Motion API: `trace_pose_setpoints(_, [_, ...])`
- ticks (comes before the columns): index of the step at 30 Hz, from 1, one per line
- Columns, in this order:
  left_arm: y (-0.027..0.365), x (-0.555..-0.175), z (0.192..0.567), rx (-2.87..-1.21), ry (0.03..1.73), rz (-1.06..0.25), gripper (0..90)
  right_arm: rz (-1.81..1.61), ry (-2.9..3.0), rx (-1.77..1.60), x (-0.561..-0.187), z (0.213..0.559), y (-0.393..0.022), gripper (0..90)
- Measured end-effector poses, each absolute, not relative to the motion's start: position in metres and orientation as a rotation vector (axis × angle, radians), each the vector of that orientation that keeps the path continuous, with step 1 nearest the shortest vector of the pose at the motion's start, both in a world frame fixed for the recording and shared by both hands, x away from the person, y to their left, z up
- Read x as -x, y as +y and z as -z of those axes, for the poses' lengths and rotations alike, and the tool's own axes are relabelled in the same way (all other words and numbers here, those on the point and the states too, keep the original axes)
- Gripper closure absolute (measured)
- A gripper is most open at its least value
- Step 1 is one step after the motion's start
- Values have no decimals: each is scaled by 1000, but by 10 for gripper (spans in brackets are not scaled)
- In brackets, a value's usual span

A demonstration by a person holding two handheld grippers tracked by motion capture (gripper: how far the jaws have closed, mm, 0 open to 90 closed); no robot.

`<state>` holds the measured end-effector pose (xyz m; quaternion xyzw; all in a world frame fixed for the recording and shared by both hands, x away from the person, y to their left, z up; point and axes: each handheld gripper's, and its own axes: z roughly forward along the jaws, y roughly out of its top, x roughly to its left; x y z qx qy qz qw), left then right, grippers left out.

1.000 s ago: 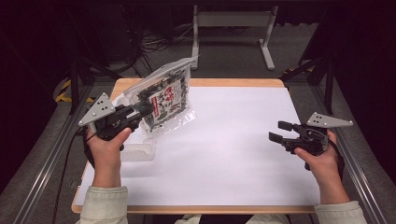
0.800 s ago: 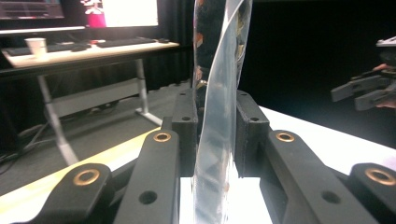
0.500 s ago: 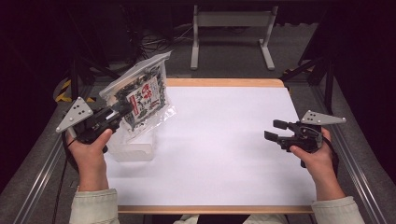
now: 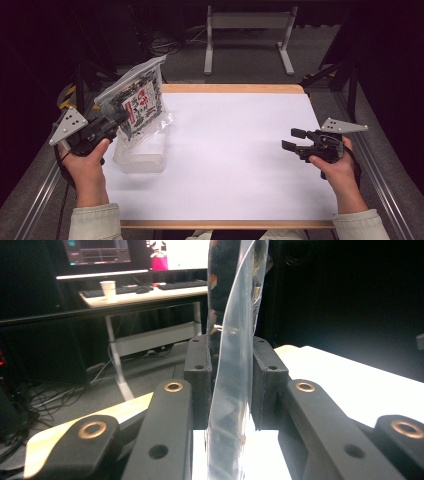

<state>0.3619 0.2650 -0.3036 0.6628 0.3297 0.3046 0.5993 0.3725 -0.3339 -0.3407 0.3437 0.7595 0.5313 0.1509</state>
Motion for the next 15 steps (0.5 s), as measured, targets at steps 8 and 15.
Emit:
trace_pose_setpoints(8, [273, -372, 316, -1499, 798, -716, 742, -1520, 2189, -995, -373, 343, -333, 341])
trace_pose_setpoints(15, [278, -377, 324, -1486, 782, -710, 742, -1516, 2192, -1002, -373, 345, -333, 341])
